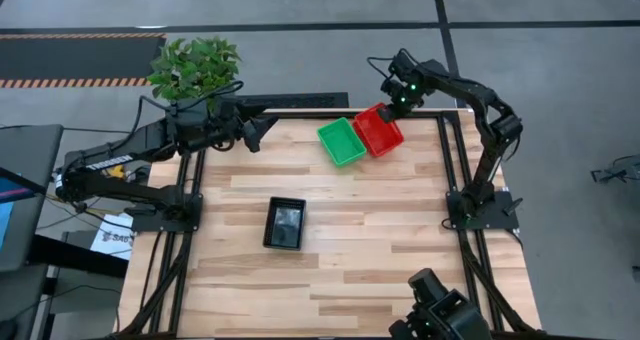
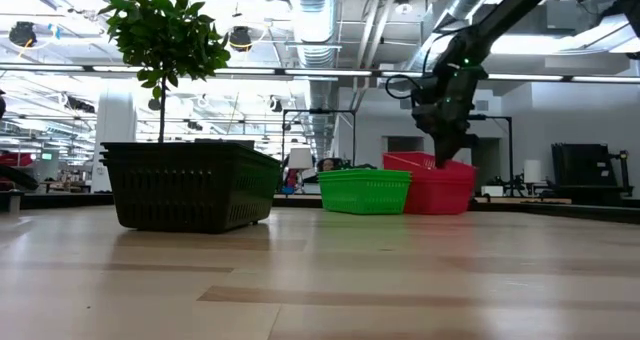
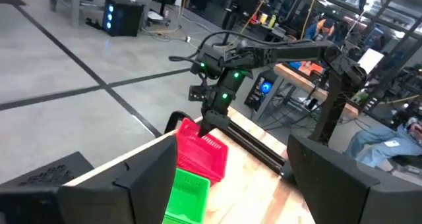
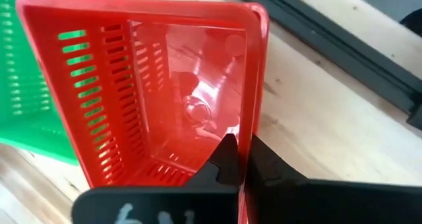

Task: Stack baskets by color
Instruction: Stack the left red bin on the stacked red bins, then move the stacked black bins beside the stacked green bins

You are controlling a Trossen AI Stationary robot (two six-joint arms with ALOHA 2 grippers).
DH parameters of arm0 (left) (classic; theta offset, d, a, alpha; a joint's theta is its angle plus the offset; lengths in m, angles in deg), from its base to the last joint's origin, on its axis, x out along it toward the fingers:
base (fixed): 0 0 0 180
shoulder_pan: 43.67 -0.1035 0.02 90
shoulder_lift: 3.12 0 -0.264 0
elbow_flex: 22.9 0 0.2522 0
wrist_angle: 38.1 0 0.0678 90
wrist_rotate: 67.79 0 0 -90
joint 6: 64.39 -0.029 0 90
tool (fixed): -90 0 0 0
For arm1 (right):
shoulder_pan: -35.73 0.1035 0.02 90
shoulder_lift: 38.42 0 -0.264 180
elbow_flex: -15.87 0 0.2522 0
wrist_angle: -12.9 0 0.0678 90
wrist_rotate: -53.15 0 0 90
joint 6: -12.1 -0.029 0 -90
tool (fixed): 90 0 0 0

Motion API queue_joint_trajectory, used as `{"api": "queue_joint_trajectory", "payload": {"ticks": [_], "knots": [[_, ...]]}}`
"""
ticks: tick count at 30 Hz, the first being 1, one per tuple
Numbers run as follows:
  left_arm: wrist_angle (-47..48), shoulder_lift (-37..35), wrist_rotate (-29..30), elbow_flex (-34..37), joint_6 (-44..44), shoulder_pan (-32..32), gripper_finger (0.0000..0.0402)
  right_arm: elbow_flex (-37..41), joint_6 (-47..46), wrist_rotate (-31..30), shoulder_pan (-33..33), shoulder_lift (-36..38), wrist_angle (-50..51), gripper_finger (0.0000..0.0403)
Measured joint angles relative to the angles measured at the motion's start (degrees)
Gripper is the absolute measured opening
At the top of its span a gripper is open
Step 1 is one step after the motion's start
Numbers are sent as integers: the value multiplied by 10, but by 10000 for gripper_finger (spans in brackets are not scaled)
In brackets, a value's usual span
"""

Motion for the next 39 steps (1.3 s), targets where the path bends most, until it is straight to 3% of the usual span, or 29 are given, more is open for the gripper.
{"api": "queue_joint_trajectory", "payload": {"ticks": [14, 21, 25, 30, 34, 36, 39], "knots": [[9, 0, 1, 0, 5, 0, 274, 0, 66, -6, 5, -4, 5, 74], [26, 0, -2, 0, 7, 0, 274, -7, 81, -31, 15, -4, 1, 156], [76, 0, -54, 0, 31, 0, 274, -45, 66, -32, 8, 1, 7, 201], [250, 0, -154, 4, 156, 10, 274, -107, 61, -33, 6, 19, 42, 227], [361, 8, -143, 40, 236, 52, 274, -131, 61, -32, 8, 38, 42, 224], [359, 9, -137, 68, 251, 80, 274, -134, 60, -32, 8, 48, 41, 220], [321, 11, -187, 125, 258, 126, 270, -133, 60, -32, 12, 58, 45, 213]]}}
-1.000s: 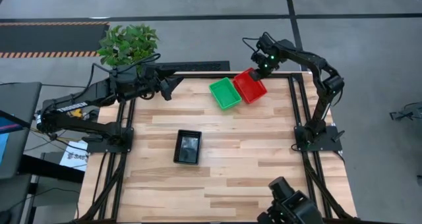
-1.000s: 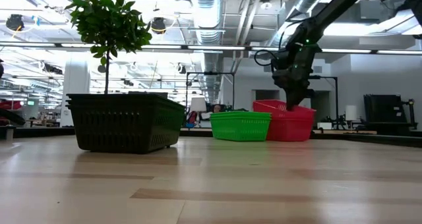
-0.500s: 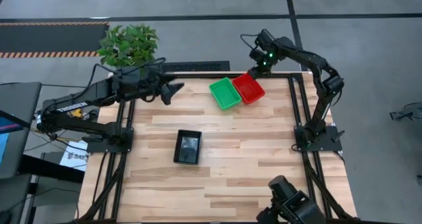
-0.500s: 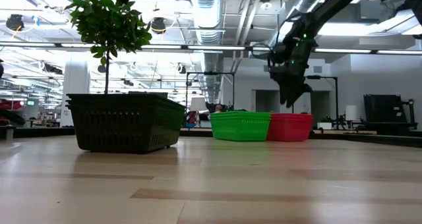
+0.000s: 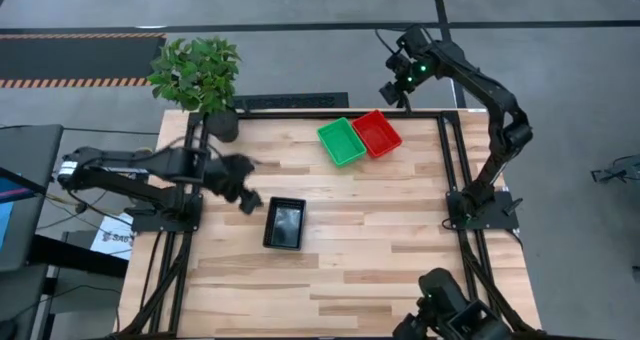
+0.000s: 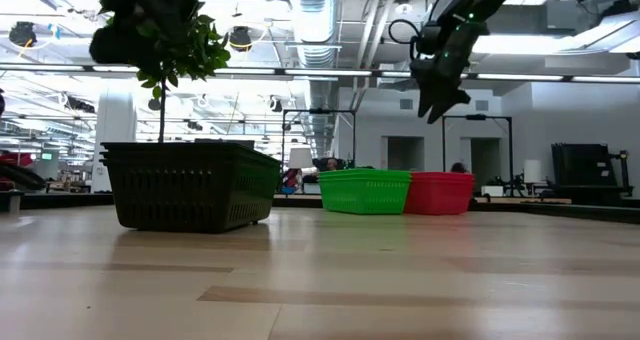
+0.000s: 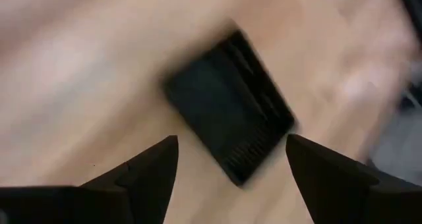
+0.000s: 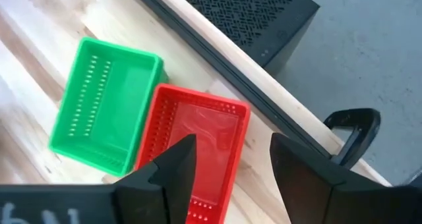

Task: Stack baskets by color
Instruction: Move the stacked black bins beside the stacked green bins

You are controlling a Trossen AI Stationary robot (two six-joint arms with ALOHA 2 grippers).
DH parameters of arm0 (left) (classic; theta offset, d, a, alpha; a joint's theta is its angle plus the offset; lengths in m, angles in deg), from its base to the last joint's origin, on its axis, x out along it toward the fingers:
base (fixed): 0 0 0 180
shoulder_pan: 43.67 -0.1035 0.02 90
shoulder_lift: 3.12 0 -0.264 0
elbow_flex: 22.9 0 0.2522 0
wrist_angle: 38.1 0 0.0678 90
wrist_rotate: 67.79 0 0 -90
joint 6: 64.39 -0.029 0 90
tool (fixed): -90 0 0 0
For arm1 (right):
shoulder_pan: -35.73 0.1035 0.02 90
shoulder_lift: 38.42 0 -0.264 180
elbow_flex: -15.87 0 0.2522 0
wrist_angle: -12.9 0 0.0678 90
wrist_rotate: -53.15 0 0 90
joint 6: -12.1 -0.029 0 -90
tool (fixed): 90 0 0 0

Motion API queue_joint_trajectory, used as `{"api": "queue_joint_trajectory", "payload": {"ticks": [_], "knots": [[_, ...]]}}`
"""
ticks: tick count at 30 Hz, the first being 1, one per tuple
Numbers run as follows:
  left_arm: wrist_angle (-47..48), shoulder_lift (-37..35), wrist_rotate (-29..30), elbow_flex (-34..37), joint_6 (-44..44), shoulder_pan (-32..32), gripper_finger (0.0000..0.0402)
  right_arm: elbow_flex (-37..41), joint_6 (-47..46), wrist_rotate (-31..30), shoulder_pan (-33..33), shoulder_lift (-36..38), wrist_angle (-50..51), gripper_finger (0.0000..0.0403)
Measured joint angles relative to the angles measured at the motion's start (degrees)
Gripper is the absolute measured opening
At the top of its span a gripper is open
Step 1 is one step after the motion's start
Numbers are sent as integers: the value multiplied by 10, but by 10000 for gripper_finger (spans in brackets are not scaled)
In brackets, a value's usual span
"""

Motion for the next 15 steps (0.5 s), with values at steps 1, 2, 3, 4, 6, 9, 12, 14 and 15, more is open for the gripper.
{"api": "queue_joint_trajectory", "payload": {"ticks": [1, 2, 3, 4, 6, 9, 12, 14, 15], "knots": [[-28, 0, -21, 16, -2, 16, 266, 0, 0, 0, 1, 3, -1, 212], [-63, 0, -37, 32, -8, 28, 261, 0, 0, 0, 3, 6, -1, 210], [-92, 0, -49, 47, -14, 38, 256, 0, 1, 0, 3, 8, -1, 209], [-113, 1, -55, 61, -19, 43, 249, 0, 2, 1, 4, 8, -2, 207], [-155, 13, -56, 74, -28, 49, 231, 0, 3, 2, 4, 8, -1, 205], [-159, 39, -19, 72, -53, 49, 192, 0, 3, 2, 4, 8, -2, 203], [-160, 83, 8, 63, -104, 46, 127, 0, 3, 2, 6, 8, -1, 201], [-165, 124, 6, 50, -145, 45, 71, 0, 4, 2, 7, 8, 0, 199], [-164, 146, 5, 44, -170, 45, 41, 0, 4, 3, 8, 8, 0, 198]]}}
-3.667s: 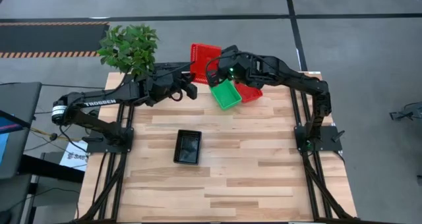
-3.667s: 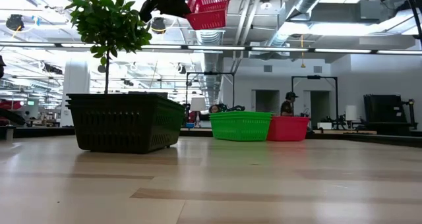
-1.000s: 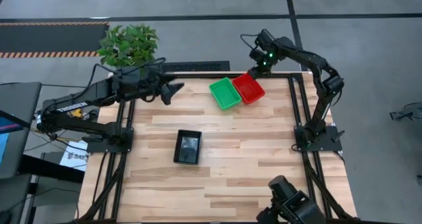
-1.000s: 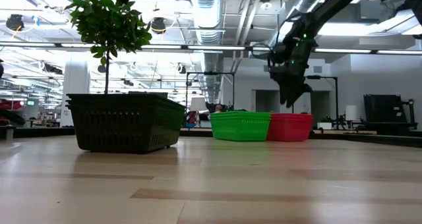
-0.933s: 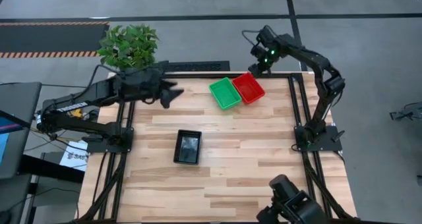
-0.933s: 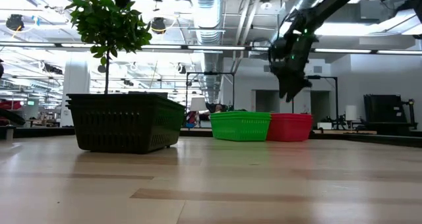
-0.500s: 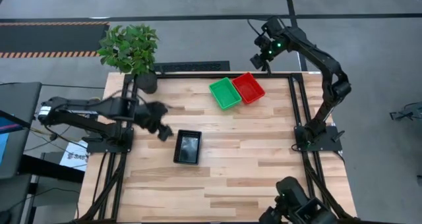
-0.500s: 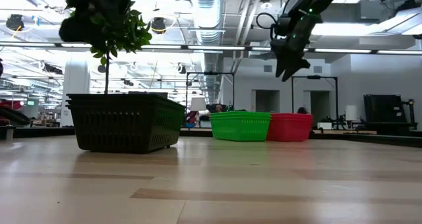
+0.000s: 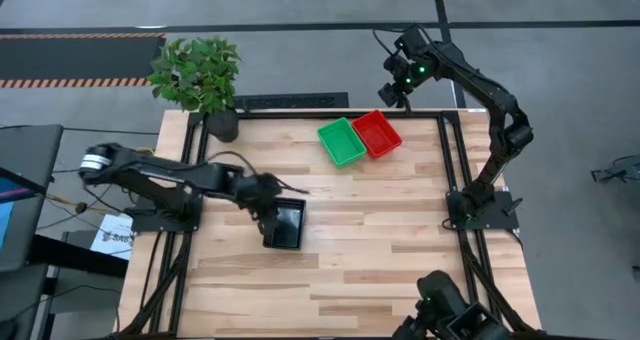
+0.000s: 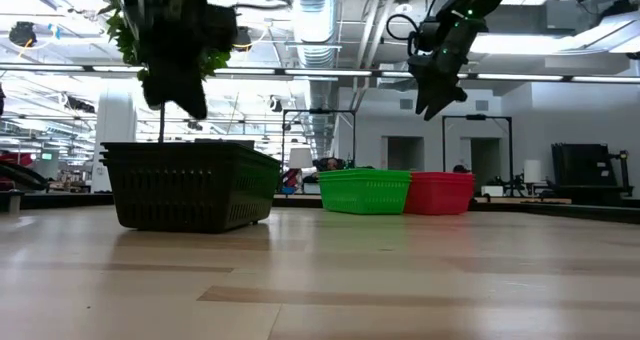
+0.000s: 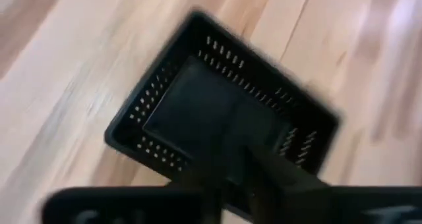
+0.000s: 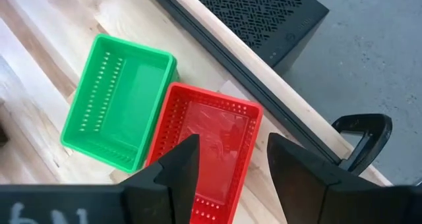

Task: Stack baskets by color
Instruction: Move the stacked black bins beside the stacked green bins

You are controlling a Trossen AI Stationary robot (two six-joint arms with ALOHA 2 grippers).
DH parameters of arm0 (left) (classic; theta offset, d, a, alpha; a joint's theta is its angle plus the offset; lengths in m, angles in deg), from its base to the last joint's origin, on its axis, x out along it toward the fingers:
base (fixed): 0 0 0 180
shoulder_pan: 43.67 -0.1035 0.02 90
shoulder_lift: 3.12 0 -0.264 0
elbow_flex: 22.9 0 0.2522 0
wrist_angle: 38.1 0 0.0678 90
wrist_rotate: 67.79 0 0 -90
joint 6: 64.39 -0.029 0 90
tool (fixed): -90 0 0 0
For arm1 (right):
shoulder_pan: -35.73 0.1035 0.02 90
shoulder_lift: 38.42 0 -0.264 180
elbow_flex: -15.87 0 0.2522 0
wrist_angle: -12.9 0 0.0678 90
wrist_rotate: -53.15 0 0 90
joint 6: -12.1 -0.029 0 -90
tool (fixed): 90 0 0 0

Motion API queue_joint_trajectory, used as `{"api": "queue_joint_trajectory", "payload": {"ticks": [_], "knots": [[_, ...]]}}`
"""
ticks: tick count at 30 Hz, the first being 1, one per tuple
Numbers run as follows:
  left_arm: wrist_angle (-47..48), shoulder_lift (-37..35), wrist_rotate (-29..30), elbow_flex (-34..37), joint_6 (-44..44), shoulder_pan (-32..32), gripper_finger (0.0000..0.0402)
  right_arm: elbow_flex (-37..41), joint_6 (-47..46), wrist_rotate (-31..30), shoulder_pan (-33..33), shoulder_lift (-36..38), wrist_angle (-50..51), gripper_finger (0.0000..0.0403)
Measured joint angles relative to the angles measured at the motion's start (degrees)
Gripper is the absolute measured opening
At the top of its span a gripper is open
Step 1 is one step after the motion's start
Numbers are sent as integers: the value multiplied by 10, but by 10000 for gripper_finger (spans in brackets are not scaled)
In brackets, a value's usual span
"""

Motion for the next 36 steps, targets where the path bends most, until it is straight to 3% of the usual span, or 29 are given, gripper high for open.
{"api": "queue_joint_trajectory", "payload": {"ticks": [2, 5, 8, 14, 21, 28, 34, 36], "knots": [[7, 46, 5, -20, -34, -1, 13, 0, 0, 1, 3, 0, 2, 196], [8, 102, 15, -56, -85, -14, 12, 0, 1, 2, 3, 0, 6, 193], [10, 142, -12, -86, -142, -35, 4, 0, 2, 2, 3, 0, 6, 190], [58, 189, -35, -102, -226, -78, 0, 0, 2, 2, 3, 0, 18, 183], [6, 228, -36, -102, -294, -102, 0, 0, 1, 2, 6, 0, 15, 178], [-22, 274, 80, -102, -314, -160, 0, 0, 0, 3, 7, 0, 17, 176], [-86, 278, 142, -102, -348, -250, 0, 0, 0, 3, 7, 0, 14, 172], [-120, 279, 135, -102, -387, -279, 0, 0, -3, 3, 7, 0, 13, 171]]}}
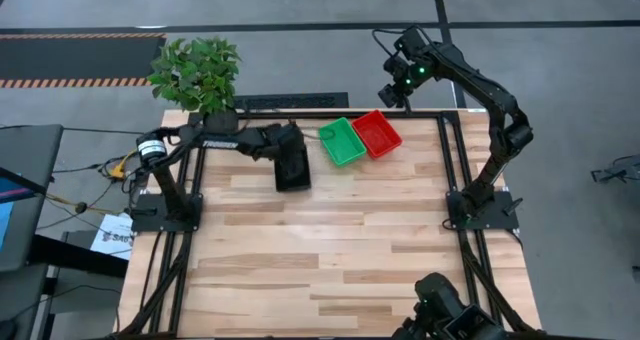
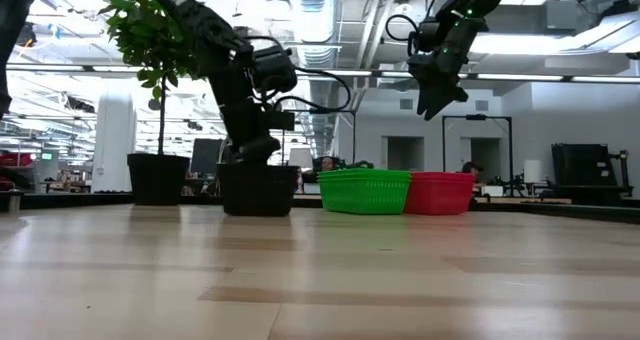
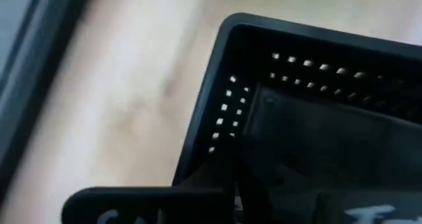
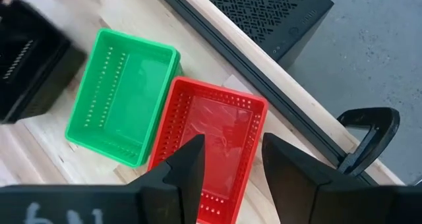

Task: Stack baskets by color
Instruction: Move the stacked black bins beside the stacked green bins, then adjust the bins

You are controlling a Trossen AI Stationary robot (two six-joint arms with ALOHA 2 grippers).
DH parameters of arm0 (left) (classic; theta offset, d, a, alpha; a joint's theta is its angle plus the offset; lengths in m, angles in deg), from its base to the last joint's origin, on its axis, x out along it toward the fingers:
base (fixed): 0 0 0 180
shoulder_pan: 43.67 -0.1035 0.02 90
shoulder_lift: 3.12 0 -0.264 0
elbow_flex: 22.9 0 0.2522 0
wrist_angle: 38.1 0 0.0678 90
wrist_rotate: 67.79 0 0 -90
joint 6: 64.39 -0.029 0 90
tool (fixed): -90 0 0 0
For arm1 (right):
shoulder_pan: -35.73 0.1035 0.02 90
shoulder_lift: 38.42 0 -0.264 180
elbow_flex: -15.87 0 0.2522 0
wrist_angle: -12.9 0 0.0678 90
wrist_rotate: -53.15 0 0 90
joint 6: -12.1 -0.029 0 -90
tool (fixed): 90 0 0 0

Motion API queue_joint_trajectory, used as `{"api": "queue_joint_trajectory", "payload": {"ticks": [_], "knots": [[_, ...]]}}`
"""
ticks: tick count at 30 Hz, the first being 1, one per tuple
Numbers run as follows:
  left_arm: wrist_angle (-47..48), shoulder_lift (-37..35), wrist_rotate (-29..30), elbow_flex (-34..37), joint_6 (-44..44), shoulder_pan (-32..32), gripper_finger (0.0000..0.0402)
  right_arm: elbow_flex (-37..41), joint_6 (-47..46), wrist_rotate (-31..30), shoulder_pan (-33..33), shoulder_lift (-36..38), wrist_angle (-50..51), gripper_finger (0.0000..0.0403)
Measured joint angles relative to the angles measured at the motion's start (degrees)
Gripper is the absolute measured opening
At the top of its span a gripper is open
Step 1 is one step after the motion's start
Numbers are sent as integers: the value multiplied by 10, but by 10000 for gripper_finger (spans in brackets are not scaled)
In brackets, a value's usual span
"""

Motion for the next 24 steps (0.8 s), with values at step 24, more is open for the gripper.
{"api": "queue_joint_trajectory", "payload": {"ticks": [24], "knots": [[96, 3, 26, -188, 27, -52, 0, 212, -222, -188, 17, -1, -89, 132]]}}
